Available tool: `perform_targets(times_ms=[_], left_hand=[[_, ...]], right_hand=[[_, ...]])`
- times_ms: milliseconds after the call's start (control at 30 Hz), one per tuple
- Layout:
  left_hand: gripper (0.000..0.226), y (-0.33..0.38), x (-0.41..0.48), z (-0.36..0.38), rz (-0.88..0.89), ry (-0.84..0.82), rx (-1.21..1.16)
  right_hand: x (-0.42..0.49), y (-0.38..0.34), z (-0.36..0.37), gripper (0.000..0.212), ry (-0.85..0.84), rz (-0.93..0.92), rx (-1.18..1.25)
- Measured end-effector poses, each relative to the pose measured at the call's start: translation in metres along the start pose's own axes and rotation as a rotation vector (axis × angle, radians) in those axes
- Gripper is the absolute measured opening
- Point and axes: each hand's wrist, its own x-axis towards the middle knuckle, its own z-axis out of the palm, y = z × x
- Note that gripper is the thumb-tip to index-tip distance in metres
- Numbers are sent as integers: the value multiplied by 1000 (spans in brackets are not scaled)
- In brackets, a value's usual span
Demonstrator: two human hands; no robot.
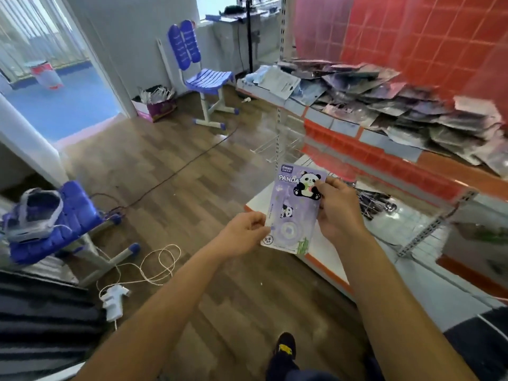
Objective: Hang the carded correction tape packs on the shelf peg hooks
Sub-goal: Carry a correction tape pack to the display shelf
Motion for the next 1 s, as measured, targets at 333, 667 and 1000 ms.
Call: perform_targets(times_ms=[333, 667, 1000], left_hand=[[19, 90, 114, 23, 76, -129, 117], [22, 136, 193, 81, 166, -395, 155], [19, 190, 283, 116, 306, -613, 181]], right_hand=[[88, -70, -31, 22, 122, -151, 42], [117, -110, -92, 19, 388, -309, 101], [158, -159, -113, 21, 635, -426, 132]])
